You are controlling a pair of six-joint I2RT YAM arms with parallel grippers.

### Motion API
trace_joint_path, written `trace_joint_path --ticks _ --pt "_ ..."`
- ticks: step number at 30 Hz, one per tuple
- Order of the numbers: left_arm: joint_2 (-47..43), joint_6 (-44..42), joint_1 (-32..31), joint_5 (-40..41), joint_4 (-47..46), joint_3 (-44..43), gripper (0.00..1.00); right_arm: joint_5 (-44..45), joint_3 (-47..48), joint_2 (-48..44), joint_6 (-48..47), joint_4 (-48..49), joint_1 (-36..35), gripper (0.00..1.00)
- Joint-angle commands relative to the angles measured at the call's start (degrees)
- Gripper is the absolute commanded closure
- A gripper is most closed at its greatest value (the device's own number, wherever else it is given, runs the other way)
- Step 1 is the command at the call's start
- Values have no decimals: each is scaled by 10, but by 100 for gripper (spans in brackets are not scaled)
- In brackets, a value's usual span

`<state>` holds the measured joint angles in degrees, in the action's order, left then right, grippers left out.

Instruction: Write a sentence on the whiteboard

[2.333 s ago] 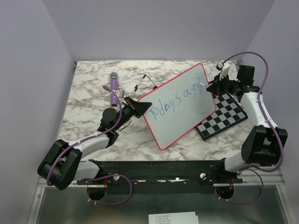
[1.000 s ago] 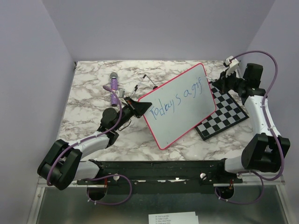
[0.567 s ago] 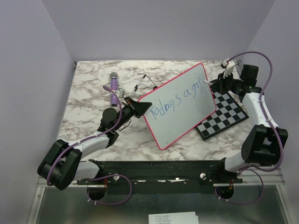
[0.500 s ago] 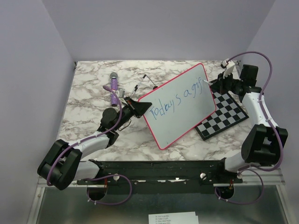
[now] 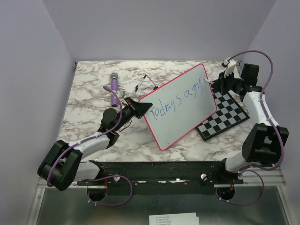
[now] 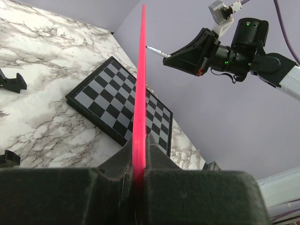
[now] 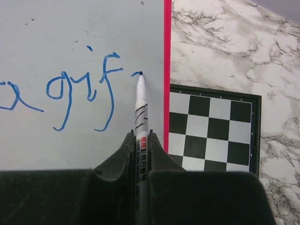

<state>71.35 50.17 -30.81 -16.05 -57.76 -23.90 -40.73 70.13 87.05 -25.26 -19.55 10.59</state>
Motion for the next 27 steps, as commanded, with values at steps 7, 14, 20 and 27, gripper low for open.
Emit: trace_joint_path --ticks 7,14,20,27 --pt "-10 -1 -2 -30 -72 -16 100 30 14 1 23 22 0 100" --pt "-10 1 -3 -30 -74 -14 100 -9 12 -14 32 42 0 99" --pt "-13 0 -3 -29 -74 -12 100 -6 37 6 39 23 -1 99" --pt "-10 0 -2 -30 -76 -11 100 -5 38 16 21 5 -7 99"
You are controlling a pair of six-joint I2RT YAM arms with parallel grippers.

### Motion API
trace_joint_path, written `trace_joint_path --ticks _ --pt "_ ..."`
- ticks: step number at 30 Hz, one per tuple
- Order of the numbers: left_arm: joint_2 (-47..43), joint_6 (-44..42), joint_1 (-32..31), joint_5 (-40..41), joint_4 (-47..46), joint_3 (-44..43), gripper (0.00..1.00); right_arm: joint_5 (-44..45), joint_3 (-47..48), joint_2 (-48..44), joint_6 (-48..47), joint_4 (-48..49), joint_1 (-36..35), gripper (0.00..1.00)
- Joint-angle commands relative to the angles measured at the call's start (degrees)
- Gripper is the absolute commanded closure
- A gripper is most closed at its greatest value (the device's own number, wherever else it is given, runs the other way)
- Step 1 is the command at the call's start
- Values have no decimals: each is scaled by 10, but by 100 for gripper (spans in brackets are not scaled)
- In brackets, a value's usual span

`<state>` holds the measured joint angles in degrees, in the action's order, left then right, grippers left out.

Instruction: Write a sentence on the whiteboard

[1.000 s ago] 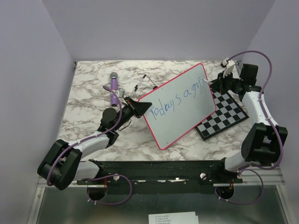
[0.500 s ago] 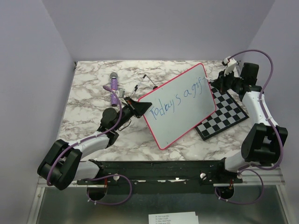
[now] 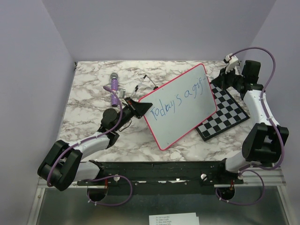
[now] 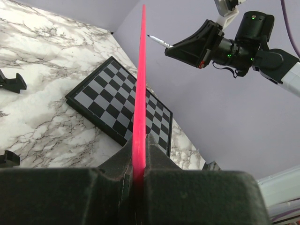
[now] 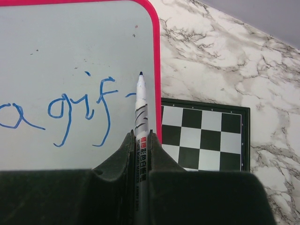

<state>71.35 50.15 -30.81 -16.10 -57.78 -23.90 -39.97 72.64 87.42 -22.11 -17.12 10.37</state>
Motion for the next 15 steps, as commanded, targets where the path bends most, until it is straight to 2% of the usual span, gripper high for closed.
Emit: trace_joint_path --ticks 1,15 --pt "-10 0 -3 -30 -76 -11 100 -13 14 16 -13 -22 -5 100" --pt "-14 1 -3 -28 -77 -11 100 -8 6 17 -41 -54 -5 99"
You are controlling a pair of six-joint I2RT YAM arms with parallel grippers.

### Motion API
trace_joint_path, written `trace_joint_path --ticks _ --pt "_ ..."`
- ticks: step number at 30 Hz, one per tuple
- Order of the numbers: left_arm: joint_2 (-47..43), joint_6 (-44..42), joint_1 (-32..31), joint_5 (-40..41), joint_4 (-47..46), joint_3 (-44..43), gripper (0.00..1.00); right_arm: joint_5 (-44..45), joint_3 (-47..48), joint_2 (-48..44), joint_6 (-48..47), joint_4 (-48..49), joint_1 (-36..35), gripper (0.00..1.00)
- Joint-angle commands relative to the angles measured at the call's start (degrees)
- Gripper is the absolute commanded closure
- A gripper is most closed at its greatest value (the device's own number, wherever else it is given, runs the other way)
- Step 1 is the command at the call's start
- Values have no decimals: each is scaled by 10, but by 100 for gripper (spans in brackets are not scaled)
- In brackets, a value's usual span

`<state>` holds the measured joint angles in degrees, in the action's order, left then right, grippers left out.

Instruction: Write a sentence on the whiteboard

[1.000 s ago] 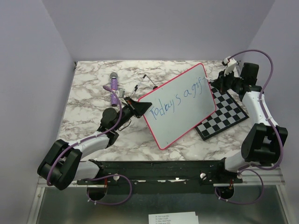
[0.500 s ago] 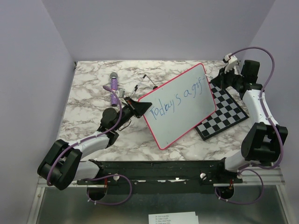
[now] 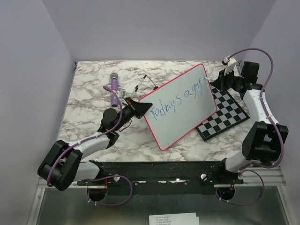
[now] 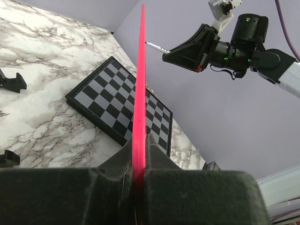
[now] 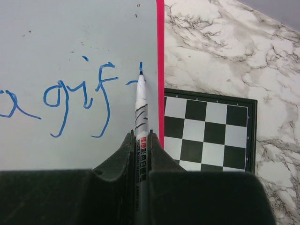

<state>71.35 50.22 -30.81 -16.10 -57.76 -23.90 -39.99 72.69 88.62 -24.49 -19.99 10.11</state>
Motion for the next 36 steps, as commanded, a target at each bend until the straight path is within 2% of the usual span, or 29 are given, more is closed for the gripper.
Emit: trace_joint_path --ticks 1,21,36 --pt "-14 1 -3 -27 -77 -10 100 -10 3 2 -18 -25 -2 99" --pt "-15 -1 -2 -26 -72 -12 100 6 -61 -35 -47 -30 -3 99" --pt "-27 -5 -3 -26 -61 -13 100 58 -60 -40 -44 -30 -2 99"
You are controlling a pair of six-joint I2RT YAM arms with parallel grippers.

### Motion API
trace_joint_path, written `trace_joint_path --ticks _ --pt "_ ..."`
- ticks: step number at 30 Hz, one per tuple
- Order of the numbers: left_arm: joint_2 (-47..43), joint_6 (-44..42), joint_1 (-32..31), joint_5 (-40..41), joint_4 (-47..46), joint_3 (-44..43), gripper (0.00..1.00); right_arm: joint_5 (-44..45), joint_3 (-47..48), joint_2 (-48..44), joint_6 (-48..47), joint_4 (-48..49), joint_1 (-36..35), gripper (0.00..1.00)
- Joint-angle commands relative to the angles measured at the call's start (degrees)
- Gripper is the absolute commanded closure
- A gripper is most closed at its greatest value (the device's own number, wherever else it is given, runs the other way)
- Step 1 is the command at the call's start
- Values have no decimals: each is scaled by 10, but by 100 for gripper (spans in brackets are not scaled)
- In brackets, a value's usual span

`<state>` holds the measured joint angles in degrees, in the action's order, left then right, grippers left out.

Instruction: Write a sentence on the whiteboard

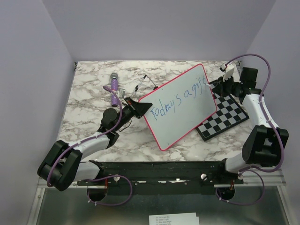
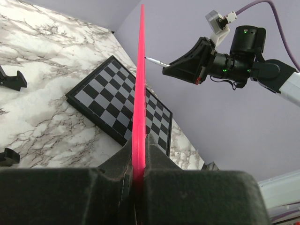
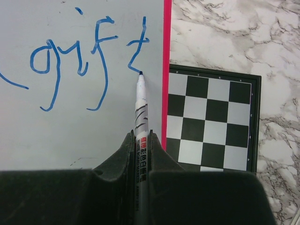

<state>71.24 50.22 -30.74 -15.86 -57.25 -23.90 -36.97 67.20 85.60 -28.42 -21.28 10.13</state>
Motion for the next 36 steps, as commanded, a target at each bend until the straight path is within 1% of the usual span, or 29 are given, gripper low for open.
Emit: trace_joint_path --ticks 1,11,19,25,36 --pt "-26 -5 -3 -30 -66 -13 100 29 -4 -10 -5 -17 -2 99" --pt "-31 -5 -3 -29 -66 -10 100 34 21 -1 1 -17 -2 99" --pt "-32 -4 -4 -27 -67 -6 100 -6 60 -2 26 -15 -2 100" --pt "-27 -2 -3 -28 -76 -1 100 -34 59 -46 48 -14 -2 100" --pt "-36 -4 -3 -32 -84 6 100 -84 -7 -144 80 -8 1 99"
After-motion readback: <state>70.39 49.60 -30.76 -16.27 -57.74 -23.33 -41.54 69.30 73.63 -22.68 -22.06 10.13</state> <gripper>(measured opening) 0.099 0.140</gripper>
